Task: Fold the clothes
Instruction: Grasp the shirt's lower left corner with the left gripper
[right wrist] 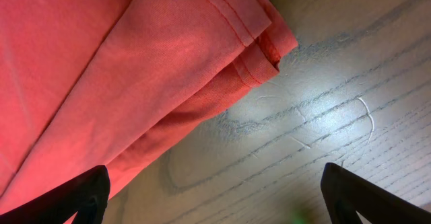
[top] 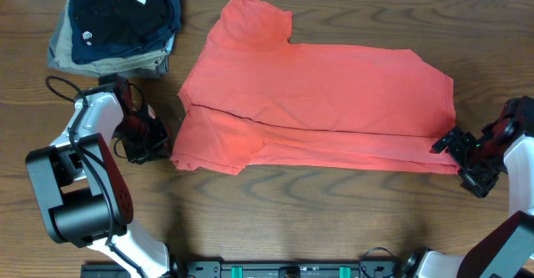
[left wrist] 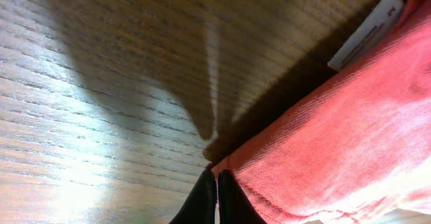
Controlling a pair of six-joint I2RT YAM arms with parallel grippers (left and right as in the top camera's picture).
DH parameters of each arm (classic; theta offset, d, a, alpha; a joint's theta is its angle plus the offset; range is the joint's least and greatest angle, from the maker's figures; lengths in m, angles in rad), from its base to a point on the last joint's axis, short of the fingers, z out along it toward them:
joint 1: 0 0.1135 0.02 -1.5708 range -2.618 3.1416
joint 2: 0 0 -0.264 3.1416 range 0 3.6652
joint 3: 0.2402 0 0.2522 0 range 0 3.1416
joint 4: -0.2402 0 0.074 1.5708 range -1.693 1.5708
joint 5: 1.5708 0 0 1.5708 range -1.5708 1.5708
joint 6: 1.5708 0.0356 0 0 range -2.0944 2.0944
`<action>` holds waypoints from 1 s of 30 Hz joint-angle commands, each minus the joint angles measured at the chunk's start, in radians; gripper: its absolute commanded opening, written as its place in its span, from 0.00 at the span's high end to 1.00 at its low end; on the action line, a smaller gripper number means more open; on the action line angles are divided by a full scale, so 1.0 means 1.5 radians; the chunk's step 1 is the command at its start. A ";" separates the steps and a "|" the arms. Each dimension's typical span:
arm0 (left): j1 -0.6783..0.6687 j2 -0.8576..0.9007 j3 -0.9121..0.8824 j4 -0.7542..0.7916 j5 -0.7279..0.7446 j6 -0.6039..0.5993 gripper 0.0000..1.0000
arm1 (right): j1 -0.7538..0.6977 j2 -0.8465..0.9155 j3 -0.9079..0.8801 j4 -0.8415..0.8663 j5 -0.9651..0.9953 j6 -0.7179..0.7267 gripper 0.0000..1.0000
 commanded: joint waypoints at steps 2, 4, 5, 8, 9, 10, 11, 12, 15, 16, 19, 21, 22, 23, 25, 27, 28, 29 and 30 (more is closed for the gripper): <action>-0.001 0.005 -0.004 0.001 -0.012 0.001 0.57 | 0.007 -0.001 -0.002 -0.001 -0.003 -0.010 0.02; -0.001 0.005 -0.005 0.006 -0.026 0.001 0.46 | 0.007 -0.001 -0.002 -0.001 -0.003 -0.012 0.02; -0.001 0.005 -0.005 0.006 -0.024 -0.001 0.44 | 0.007 -0.001 -0.002 -0.001 -0.003 -0.013 0.02; -0.001 0.005 -0.009 0.006 -0.007 -0.002 0.44 | 0.007 -0.001 -0.002 -0.001 -0.003 -0.014 0.02; -0.001 0.005 -0.014 0.007 0.001 -0.002 0.44 | 0.007 -0.001 -0.002 -0.001 -0.003 -0.014 0.02; -0.001 0.005 -0.019 0.007 0.005 -0.002 0.44 | 0.007 -0.001 -0.002 -0.001 -0.003 -0.014 0.02; -0.001 0.005 -0.024 0.009 0.008 -0.002 0.44 | 0.007 -0.001 -0.002 -0.001 -0.003 -0.014 0.02; -0.001 0.005 -0.029 0.012 0.011 -0.002 0.44 | 0.007 -0.001 -0.002 -0.001 -0.003 -0.014 0.02; -0.001 0.005 -0.049 0.029 0.020 -0.002 0.44 | 0.007 -0.001 -0.002 -0.001 -0.003 -0.014 0.02; -0.001 0.005 -0.055 0.036 0.027 -0.002 0.45 | 0.007 -0.001 -0.002 -0.001 -0.003 -0.014 0.02; -0.001 0.005 -0.063 0.049 0.049 -0.002 0.49 | 0.007 -0.001 -0.002 -0.001 -0.003 -0.014 0.02; -0.001 0.005 -0.063 0.051 0.051 -0.002 0.61 | 0.007 -0.001 -0.002 -0.001 -0.003 -0.014 0.02; -0.001 0.005 -0.063 0.052 0.051 -0.002 0.66 | 0.007 -0.001 -0.002 -0.001 -0.003 -0.014 0.02; -0.001 0.005 -0.063 0.052 0.050 -0.002 0.73 | 0.007 -0.001 -0.002 -0.001 -0.003 -0.014 0.02; -0.001 0.005 -0.063 0.052 0.050 -0.002 0.81 | 0.007 -0.001 -0.002 -0.001 -0.003 -0.014 0.02; -0.001 0.005 -0.063 0.052 0.050 -0.002 0.91 | 0.007 -0.001 -0.002 -0.001 -0.003 -0.014 0.02; -0.001 0.005 -0.062 0.052 0.050 -0.002 0.94 | 0.007 -0.001 -0.002 -0.001 -0.003 -0.014 0.02; -0.001 0.005 -0.061 0.052 0.050 -0.002 0.94 | 0.007 -0.001 -0.002 -0.001 -0.003 -0.014 0.02; -0.001 0.005 -0.059 0.051 0.050 -0.002 0.94 | 0.007 -0.001 -0.002 -0.001 -0.003 -0.014 0.02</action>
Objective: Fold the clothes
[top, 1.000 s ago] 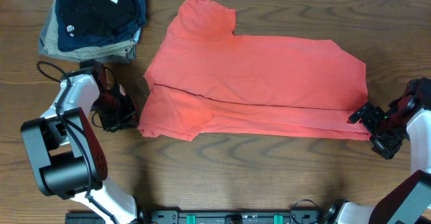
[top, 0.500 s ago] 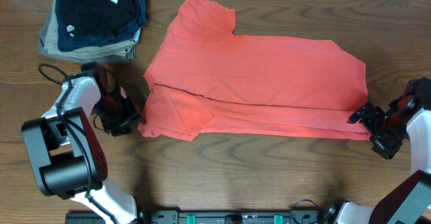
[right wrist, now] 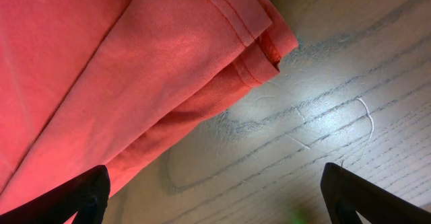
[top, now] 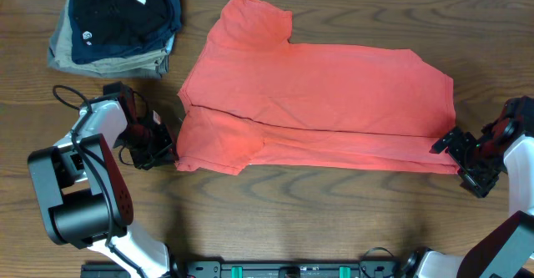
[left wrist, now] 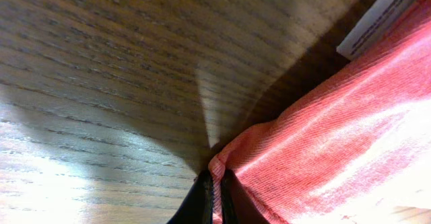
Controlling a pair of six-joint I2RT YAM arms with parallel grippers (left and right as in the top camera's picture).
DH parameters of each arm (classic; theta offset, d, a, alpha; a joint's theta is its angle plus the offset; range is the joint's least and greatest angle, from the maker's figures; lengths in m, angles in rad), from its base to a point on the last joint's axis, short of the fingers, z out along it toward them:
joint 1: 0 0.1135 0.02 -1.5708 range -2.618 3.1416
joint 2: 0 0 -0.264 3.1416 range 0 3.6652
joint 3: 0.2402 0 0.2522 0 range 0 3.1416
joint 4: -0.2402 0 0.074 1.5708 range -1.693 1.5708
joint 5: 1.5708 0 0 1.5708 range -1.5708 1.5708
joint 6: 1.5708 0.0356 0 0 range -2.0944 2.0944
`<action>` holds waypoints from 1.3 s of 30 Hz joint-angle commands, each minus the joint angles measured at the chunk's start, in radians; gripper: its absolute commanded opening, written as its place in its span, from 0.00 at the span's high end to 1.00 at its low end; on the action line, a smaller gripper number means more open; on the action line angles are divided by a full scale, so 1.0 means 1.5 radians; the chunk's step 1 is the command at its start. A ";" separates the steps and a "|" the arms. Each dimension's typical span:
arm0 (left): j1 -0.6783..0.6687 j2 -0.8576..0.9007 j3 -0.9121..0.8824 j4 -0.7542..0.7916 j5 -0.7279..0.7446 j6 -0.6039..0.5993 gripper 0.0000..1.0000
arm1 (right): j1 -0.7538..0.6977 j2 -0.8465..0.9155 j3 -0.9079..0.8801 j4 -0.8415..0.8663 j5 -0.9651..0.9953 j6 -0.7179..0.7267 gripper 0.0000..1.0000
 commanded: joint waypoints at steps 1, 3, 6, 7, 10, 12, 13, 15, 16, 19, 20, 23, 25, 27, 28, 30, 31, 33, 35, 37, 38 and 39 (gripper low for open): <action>-0.001 0.009 0.001 -0.003 0.004 0.002 0.94 | 0.007 -0.001 -0.002 -0.001 -0.003 -0.010 0.02; -0.001 0.008 0.012 -0.012 0.004 0.002 0.94 | 0.007 -0.001 -0.002 -0.001 -0.003 -0.010 0.02; -0.001 -0.006 0.032 -0.032 0.004 0.002 0.94 | 0.007 -0.001 -0.002 -0.001 -0.003 -0.010 0.02; -0.001 -0.016 0.036 -0.035 0.004 0.002 0.94 | 0.007 -0.001 -0.002 -0.001 -0.003 -0.010 0.02; -0.001 -0.047 0.038 -0.035 0.004 0.002 0.94 | 0.007 -0.001 -0.002 -0.001 -0.003 -0.010 0.02; -0.001 -0.067 0.038 -0.035 0.004 0.002 0.94 | 0.007 -0.001 -0.002 0.000 -0.003 -0.010 0.02; -0.001 -0.075 0.038 -0.035 0.005 0.002 0.94 | 0.007 -0.001 -0.002 0.000 -0.003 -0.010 0.03; -0.001 -0.086 0.038 -0.035 0.005 0.001 0.94 | 0.007 -0.001 -0.002 0.000 -0.003 -0.010 0.03; -0.001 -0.088 0.038 -0.034 0.005 0.001 0.94 | 0.007 -0.001 -0.002 -0.001 -0.003 -0.010 0.03; -0.001 -0.088 0.038 -0.032 0.005 0.001 0.94 | 0.007 -0.001 -0.002 -0.001 -0.003 -0.010 0.03; -0.001 -0.088 0.038 -0.031 0.005 0.001 0.94 | 0.007 -0.001 -0.002 -0.001 -0.003 -0.010 0.03; -0.001 -0.088 0.038 -0.025 0.007 0.000 0.94 | 0.007 -0.001 -0.002 -0.001 -0.003 -0.010 0.03; -0.001 -0.088 0.038 -0.018 0.018 -0.003 0.94 | 0.007 -0.001 -0.002 -0.001 -0.003 -0.010 0.03; -0.001 -0.088 0.038 -0.005 0.053 -0.003 0.94 | 0.007 -0.001 -0.002 0.000 -0.003 -0.010 0.03; -0.001 -0.088 0.038 0.006 0.080 -0.004 0.94 | 0.007 -0.001 -0.002 0.000 -0.003 -0.010 0.03; -0.001 -0.088 0.038 0.029 0.139 -0.004 0.94 | 0.007 -0.001 -0.002 0.000 -0.003 -0.010 0.03; -0.002 -0.088 0.038 0.041 0.165 -0.007 0.94 | 0.007 -0.001 -0.002 0.000 -0.003 -0.010 0.03; -0.002 -0.088 0.038 0.075 0.200 -0.038 0.94 | 0.007 -0.001 -0.002 0.000 -0.003 -0.010 0.03; -0.002 -0.088 0.038 0.108 0.204 -0.076 0.94 | 0.007 -0.001 -0.002 0.002 -0.004 -0.010 0.03; -0.006 -0.088 0.038 0.149 0.204 -0.107 0.94 | 0.007 -0.001 -0.002 0.003 -0.008 -0.010 0.03; -0.009 -0.088 0.038 0.168 0.204 -0.120 0.94 | 0.007 -0.001 -0.002 0.004 -0.011 -0.010 0.03; -0.014 -0.088 0.038 0.189 0.204 -0.135 0.94 | 0.007 -0.001 -0.002 0.005 -0.016 -0.010 0.03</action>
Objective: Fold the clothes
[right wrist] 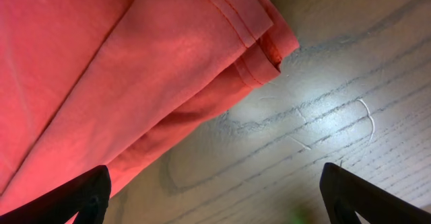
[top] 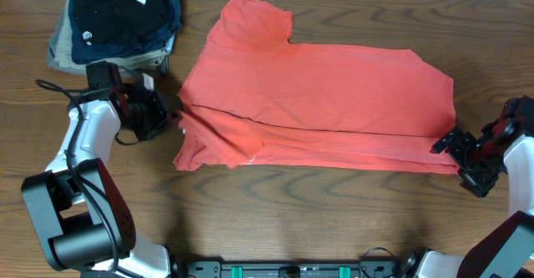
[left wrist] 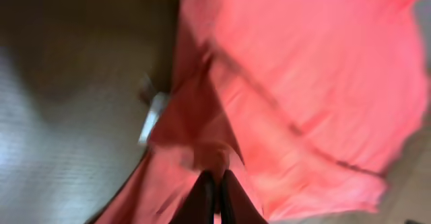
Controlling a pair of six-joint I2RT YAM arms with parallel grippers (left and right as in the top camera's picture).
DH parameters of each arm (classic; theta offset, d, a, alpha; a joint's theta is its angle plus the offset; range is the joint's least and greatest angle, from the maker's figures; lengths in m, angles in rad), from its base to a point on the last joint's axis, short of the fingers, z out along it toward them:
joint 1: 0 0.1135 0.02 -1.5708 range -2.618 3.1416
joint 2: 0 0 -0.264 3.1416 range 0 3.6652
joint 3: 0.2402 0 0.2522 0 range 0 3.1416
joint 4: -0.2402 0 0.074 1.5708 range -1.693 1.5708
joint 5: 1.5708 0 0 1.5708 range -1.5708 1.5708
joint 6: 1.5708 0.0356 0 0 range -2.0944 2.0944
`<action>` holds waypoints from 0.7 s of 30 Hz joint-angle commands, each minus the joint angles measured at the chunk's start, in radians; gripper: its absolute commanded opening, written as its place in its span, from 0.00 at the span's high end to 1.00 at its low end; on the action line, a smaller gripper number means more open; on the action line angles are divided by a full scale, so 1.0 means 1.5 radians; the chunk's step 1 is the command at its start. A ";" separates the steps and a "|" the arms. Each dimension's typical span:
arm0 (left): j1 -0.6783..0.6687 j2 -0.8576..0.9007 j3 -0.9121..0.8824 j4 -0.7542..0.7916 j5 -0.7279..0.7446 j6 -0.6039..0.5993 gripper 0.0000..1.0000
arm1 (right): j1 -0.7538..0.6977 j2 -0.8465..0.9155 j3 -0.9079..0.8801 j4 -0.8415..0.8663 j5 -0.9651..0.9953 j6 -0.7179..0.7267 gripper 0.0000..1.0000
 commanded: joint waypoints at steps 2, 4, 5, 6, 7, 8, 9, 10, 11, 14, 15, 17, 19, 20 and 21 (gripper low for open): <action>-0.021 -0.003 0.010 0.066 0.032 -0.087 0.94 | 0.007 -0.001 -0.002 0.002 -0.016 -0.010 0.03; -0.039 -0.003 0.010 0.116 0.032 -0.111 0.94 | 0.007 -0.001 -0.002 0.003 -0.016 -0.010 0.03; -0.048 -0.003 0.010 0.138 0.032 -0.121 0.94 | 0.007 -0.001 -0.002 0.003 -0.016 -0.010 0.03; -0.059 -0.003 0.010 0.166 0.031 -0.131 0.94 | 0.007 -0.001 -0.002 0.003 -0.016 -0.010 0.03; -0.071 -0.003 0.010 0.194 0.031 -0.141 0.94 | 0.007 -0.001 -0.002 0.003 -0.016 -0.010 0.03; -0.081 -0.003 0.010 0.218 0.030 -0.148 0.94 | 0.007 -0.001 -0.002 0.003 -0.016 -0.010 0.03; -0.094 -0.002 0.010 0.246 0.022 -0.158 0.94 | 0.007 -0.001 -0.002 0.003 -0.016 -0.010 0.03; -0.105 -0.002 0.010 0.266 0.009 -0.168 0.94 | 0.007 -0.001 -0.002 0.002 -0.016 -0.010 0.03; -0.115 -0.002 0.010 0.283 -0.008 -0.176 0.94 | 0.007 -0.001 -0.002 0.002 -0.016 -0.010 0.03; -0.149 -0.002 0.010 0.314 -0.081 -0.199 0.94 | 0.007 -0.001 -0.002 0.002 -0.016 -0.010 0.03; -0.159 -0.001 0.010 0.322 -0.106 -0.201 0.94 | 0.007 -0.001 -0.002 0.001 -0.016 -0.010 0.03; -0.177 0.000 0.010 0.336 -0.154 -0.205 0.94 | 0.007 -0.001 -0.003 0.002 -0.016 -0.010 0.03; -0.194 0.000 0.010 0.355 -0.210 -0.208 0.94 | 0.007 -0.001 -0.007 0.004 -0.016 -0.010 0.03; -0.200 0.000 0.010 0.366 -0.232 -0.208 0.94 | 0.007 -0.001 -0.009 0.005 -0.016 -0.010 0.03; -0.205 0.000 0.010 0.377 -0.251 -0.208 0.94 | 0.007 -0.001 -0.011 0.007 -0.016 -0.010 0.03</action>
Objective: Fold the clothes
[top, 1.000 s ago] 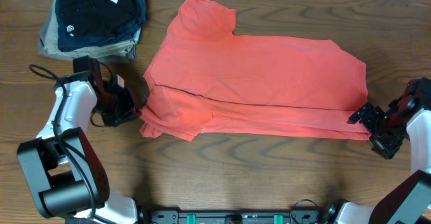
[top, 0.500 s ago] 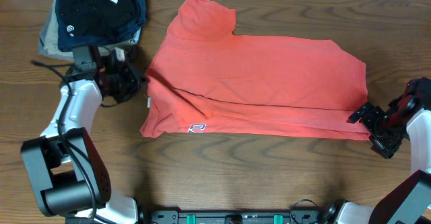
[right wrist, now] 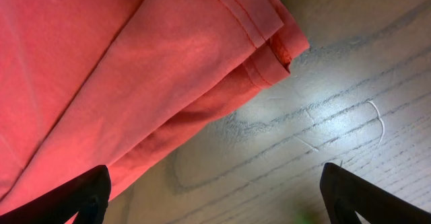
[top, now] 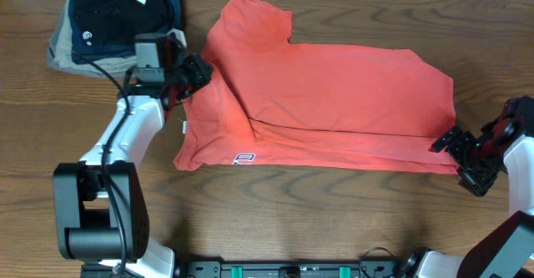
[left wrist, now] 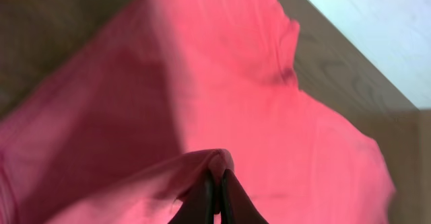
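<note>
A coral-red T-shirt [top: 334, 94] lies spread across the wooden table [top: 292, 219], folded lengthwise. My left gripper [top: 197, 71] hangs over its upper left part, shut on a pinched fold of the red cloth [left wrist: 217, 175]; the shirt's left portion slopes up to it. A small logo [top: 244, 157] shows on the lower left panel. My right gripper [top: 458, 151] stands open at the shirt's lower right hem corner [right wrist: 273, 46], fingers wide apart with bare wood between them [right wrist: 217, 190].
A stack of folded dark and khaki clothes [top: 117, 19] sits at the back left, close to the left arm. The table's far edge runs along the top of the overhead view.
My left gripper, still shut on the cloth, has moved from beside the shirt's left edge to above its upper left part, drawing the left flap inward. The logo now shows. The right gripper is unchanged.
My left gripper was first shut low on the table at the shirt's lower left corner. Then it had that corner's edge pinched. Then it held the cloth raised left of the shirt, and now over the upper left part. The right gripper stayed open by the hem throughout.
</note>
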Controlling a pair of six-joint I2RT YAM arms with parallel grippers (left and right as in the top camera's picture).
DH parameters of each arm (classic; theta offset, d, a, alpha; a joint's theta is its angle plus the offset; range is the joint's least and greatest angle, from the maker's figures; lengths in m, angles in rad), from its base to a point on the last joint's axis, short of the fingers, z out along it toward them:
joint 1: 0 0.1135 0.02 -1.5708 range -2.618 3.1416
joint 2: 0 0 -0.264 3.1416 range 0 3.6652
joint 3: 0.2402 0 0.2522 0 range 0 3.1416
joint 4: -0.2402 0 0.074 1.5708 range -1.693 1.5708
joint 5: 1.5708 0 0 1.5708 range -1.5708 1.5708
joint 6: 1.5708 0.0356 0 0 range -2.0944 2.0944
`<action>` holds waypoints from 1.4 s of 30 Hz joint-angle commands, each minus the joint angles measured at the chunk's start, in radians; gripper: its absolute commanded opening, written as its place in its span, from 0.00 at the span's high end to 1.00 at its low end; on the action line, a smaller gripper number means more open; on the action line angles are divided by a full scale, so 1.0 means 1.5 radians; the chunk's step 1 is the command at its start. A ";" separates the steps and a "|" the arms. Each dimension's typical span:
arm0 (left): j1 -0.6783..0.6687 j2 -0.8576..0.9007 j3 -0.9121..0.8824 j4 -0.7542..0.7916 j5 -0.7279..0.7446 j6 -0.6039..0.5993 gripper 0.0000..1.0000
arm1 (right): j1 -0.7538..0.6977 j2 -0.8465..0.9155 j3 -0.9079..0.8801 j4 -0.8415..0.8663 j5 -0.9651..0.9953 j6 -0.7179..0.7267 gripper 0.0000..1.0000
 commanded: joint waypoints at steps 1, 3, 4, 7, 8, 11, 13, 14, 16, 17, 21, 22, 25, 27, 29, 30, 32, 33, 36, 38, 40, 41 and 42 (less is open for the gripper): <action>-0.017 0.000 0.010 0.028 -0.127 -0.015 0.94 | 0.007 -0.001 -0.012 0.003 -0.003 -0.009 0.03; -0.024 0.000 0.010 0.049 -0.163 -0.015 0.94 | 0.007 -0.001 -0.017 0.003 -0.003 -0.009 0.03; -0.026 0.000 0.010 0.056 -0.180 -0.015 0.94 | 0.007 -0.001 -0.019 0.003 -0.003 -0.009 0.03; -0.027 0.000 0.010 0.064 -0.203 -0.014 0.55 | 0.007 -0.001 -0.025 0.003 -0.003 -0.009 0.03; -0.027 0.000 0.010 0.063 -0.202 -0.014 0.29 | 0.007 -0.001 -0.026 0.003 -0.003 -0.009 0.03; -0.027 0.000 0.010 0.049 -0.193 -0.013 0.02 | 0.007 -0.001 -0.026 0.002 -0.003 -0.009 0.02; -0.027 0.000 0.010 0.037 -0.175 -0.009 0.02 | 0.007 -0.001 -0.026 0.002 -0.003 -0.009 0.03; -0.027 0.000 0.010 0.031 -0.164 -0.008 0.02 | 0.007 -0.001 -0.026 0.000 -0.003 -0.009 0.03; -0.027 -0.002 0.010 0.017 -0.142 -0.009 0.02 | 0.007 -0.001 -0.027 -0.001 -0.004 -0.014 0.02; -0.027 -0.005 0.010 0.004 -0.119 -0.009 0.02 | 0.007 -0.001 -0.027 -0.001 -0.003 -0.014 0.03; -0.027 -0.017 0.010 -0.091 -0.032 -0.009 0.02 | 0.007 -0.001 -0.027 -0.002 -0.003 -0.019 0.02; -0.027 -0.018 0.010 -0.127 -0.020 -0.009 0.02 | 0.007 -0.001 -0.027 -0.001 -0.003 -0.019 0.02; -0.036 -0.010 0.010 -0.253 -0.004 -0.009 0.02 | 0.007 -0.001 -0.027 0.004 -0.005 -0.019 0.02; -0.052 -0.003 0.010 -0.310 -0.005 -0.009 0.02 | 0.007 -0.001 -0.027 0.009 -0.005 -0.019 0.02; -0.072 0.004 0.009 -0.336 -0.005 -0.008 0.02 | 0.007 -0.001 -0.027 0.012 -0.006 -0.019 0.02; -0.082 0.005 0.009 -0.338 -0.005 -0.006 0.02 | 0.007 -0.001 -0.027 0.012 -0.006 -0.019 0.02; -0.104 0.008 0.009 -0.329 -0.005 -0.004 0.02 | 0.007 -0.001 -0.027 0.011 -0.006 -0.019 0.02; -0.114 0.009 0.009 -0.321 -0.007 -0.004 0.02 | 0.007 -0.001 -0.027 0.009 -0.005 -0.019 0.02; -0.138 0.019 0.009 -0.289 -0.025 -0.005 0.01 | 0.007 -0.001 -0.027 0.003 -0.005 -0.020 0.02; -0.144 0.031 0.009 -0.272 -0.039 -0.010 0.06 | 0.007 -0.001 -0.027 0.001 -0.005 -0.025 0.02; -0.142 0.042 0.009 -0.264 -0.043 -0.020 0.08 | 0.007 -0.001 -0.027 -0.002 -0.005 -0.027 0.02; -0.139 0.050 0.009 -0.260 -0.043 -0.019 0.08 | 0.007 -0.001 -0.027 -0.003 -0.005 -0.027 0.02; -0.137 0.053 0.009 -0.257 -0.043 -0.019 0.08 | 0.007 -0.001 -0.027 -0.003 -0.005 -0.027 0.02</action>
